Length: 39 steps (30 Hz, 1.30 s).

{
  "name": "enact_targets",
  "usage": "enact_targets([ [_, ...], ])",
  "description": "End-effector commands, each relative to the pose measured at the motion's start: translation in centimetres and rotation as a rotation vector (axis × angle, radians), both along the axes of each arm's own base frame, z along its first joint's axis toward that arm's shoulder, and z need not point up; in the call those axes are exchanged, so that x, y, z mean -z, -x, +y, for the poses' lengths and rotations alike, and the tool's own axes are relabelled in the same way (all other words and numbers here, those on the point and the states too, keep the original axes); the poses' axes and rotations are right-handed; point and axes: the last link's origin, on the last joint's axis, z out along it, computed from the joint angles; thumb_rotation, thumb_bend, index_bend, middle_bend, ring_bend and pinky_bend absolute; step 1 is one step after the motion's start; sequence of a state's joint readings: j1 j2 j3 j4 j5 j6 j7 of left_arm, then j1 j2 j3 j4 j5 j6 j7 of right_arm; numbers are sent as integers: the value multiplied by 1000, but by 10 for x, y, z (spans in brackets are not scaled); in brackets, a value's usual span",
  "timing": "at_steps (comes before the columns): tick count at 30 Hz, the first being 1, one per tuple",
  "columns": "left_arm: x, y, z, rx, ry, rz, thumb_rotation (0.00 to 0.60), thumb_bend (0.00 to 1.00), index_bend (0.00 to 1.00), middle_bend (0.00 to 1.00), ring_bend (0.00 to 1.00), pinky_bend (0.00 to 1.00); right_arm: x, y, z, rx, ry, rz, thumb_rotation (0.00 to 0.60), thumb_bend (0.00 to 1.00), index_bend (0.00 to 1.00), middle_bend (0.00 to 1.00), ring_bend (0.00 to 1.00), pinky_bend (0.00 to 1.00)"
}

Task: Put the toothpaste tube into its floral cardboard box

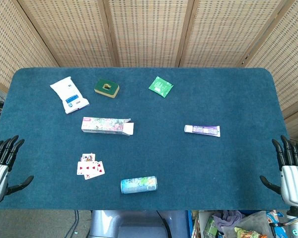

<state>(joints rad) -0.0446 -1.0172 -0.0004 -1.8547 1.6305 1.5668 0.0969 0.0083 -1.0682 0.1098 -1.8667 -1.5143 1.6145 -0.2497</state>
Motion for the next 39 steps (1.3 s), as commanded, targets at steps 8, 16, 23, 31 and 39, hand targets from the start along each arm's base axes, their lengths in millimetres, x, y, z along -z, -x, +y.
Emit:
enact_targets([
  [8,-2,1,1,-3,-12,-4,600,222,0,0,0,0,8,-5,-17,-44,-45,0,600,0,0,0,0,0],
  [16,-1,2,9,-19,-28,3,600,223,0,0,0,0,24,-25,-105,-91,-242,-5,600,0,14,10,0,0],
  [23,1,6,20,-58,-38,11,600,222,0,0,0,0,68,-37,-173,-45,-358,-50,600,0,141,160,57,47],
  [31,0,8,27,-81,-46,10,600,223,0,0,0,0,113,-44,-204,23,-411,-47,600,0,252,268,146,125],
  [39,0,10,31,-96,-43,8,600,223,0,0,0,0,145,-41,-217,94,-400,-14,600,63,305,326,200,152],
])
